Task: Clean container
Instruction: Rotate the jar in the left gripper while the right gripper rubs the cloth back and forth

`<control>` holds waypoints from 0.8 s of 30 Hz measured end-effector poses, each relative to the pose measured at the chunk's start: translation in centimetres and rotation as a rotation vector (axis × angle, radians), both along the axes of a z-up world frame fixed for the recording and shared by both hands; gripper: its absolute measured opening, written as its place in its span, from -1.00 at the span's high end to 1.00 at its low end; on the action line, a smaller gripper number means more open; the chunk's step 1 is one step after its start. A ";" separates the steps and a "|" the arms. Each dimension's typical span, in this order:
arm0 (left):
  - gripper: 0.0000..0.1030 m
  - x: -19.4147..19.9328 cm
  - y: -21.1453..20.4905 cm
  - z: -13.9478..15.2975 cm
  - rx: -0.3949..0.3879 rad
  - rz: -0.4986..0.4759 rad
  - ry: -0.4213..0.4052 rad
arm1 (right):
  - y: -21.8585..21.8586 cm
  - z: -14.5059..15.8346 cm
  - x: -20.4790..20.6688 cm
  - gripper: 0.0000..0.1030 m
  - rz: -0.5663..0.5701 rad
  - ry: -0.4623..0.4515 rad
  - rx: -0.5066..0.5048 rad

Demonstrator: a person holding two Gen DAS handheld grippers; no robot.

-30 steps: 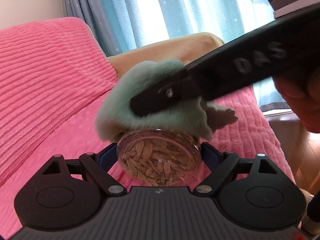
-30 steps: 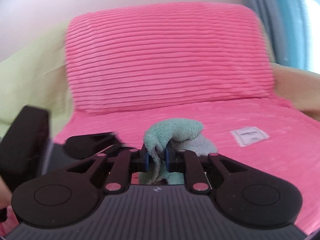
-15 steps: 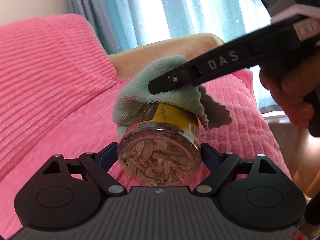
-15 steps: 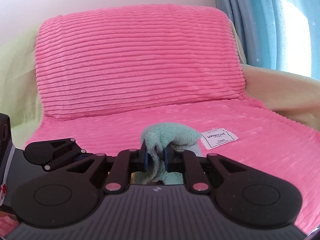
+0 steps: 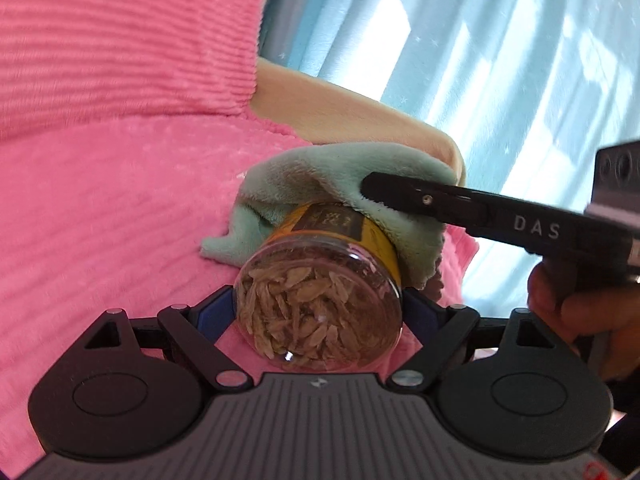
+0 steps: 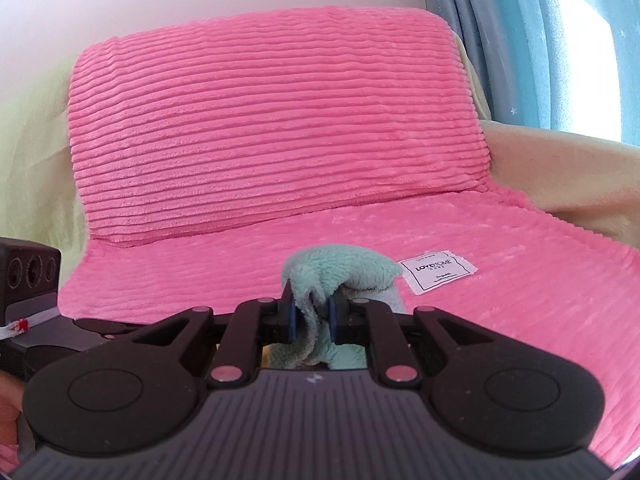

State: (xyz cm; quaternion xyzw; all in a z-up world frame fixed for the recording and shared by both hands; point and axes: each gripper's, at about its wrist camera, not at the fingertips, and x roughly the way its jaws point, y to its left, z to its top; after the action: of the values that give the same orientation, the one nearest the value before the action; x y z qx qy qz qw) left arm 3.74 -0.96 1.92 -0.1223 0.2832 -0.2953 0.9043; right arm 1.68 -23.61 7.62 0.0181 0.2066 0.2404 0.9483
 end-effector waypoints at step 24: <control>-0.70 -4.2 -6.4 0.6 0.513 -0.060 -0.322 | -0.4 -0.1 0.3 0.74 -0.017 0.010 0.019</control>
State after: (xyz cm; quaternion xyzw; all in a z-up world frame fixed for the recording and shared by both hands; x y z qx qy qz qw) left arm -0.47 -7.35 2.52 0.1672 0.2049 -0.2564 0.9297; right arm 2.02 -24.04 7.53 0.0303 0.2089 0.2342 0.9490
